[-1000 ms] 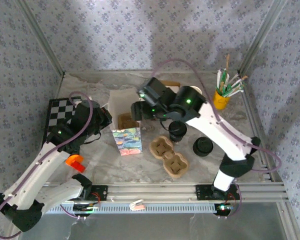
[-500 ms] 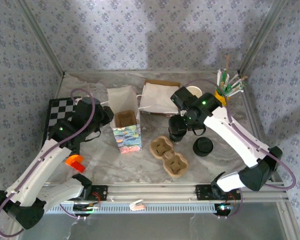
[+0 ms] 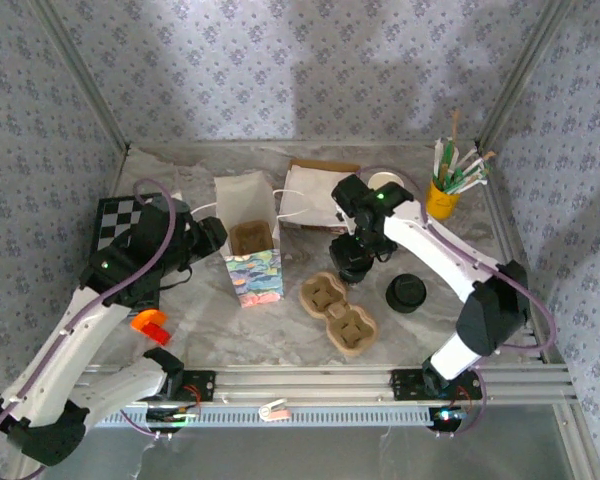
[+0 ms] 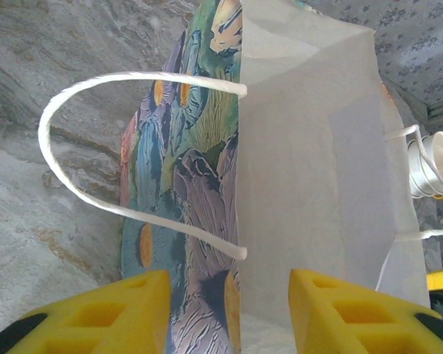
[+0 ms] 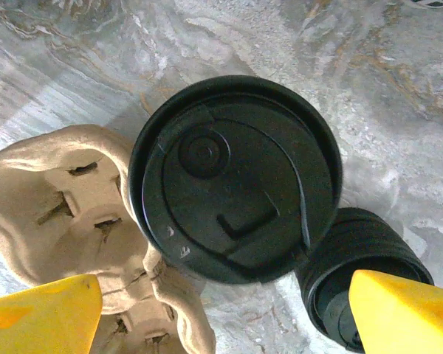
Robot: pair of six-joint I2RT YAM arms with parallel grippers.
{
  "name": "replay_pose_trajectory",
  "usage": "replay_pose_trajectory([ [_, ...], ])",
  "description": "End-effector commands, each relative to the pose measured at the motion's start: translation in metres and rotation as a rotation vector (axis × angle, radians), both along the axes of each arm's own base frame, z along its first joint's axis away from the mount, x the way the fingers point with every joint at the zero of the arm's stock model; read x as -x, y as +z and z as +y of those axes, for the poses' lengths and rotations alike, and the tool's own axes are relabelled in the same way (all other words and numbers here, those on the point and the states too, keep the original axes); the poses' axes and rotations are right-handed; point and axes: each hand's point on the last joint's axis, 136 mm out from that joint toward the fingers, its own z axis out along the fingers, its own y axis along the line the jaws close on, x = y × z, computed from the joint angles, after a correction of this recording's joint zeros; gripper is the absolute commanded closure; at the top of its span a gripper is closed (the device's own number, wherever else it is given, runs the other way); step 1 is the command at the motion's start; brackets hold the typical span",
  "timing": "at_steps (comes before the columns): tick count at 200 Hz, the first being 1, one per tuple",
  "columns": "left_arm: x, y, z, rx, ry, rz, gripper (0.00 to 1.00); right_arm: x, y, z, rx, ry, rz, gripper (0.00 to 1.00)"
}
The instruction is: Pack the takeout coffee
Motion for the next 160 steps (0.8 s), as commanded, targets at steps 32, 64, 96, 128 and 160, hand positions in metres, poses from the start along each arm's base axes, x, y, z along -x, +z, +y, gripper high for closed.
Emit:
replay_pose_trajectory([
  [32, 0.01, 0.009, 0.011, -0.012, 0.003, -0.023, 0.53, -0.015, -0.013, 0.0, 0.061, 0.064, 0.017, 0.11],
  [64, 0.01, 0.009, 0.011, -0.008, 0.008, -0.027, 0.52, -0.02, -0.017, 0.0, 0.063, 0.07, 0.024, 0.11],
  [96, 0.008, 0.008, 0.009, -0.006, 0.004, -0.024, 0.51, -0.023, -0.018, -0.001, 0.066, 0.062, 0.024, 0.15],
  [128, 0.008, 0.008, 0.01, -0.005, 0.007, -0.025, 0.49, -0.025, -0.018, 0.001, 0.055, 0.046, 0.023, 0.21],
  [160, 0.008, 0.007, 0.009, -0.003, 0.007, -0.023, 0.48, -0.023, -0.019, -0.001, 0.061, 0.014, 0.021, 0.24],
])
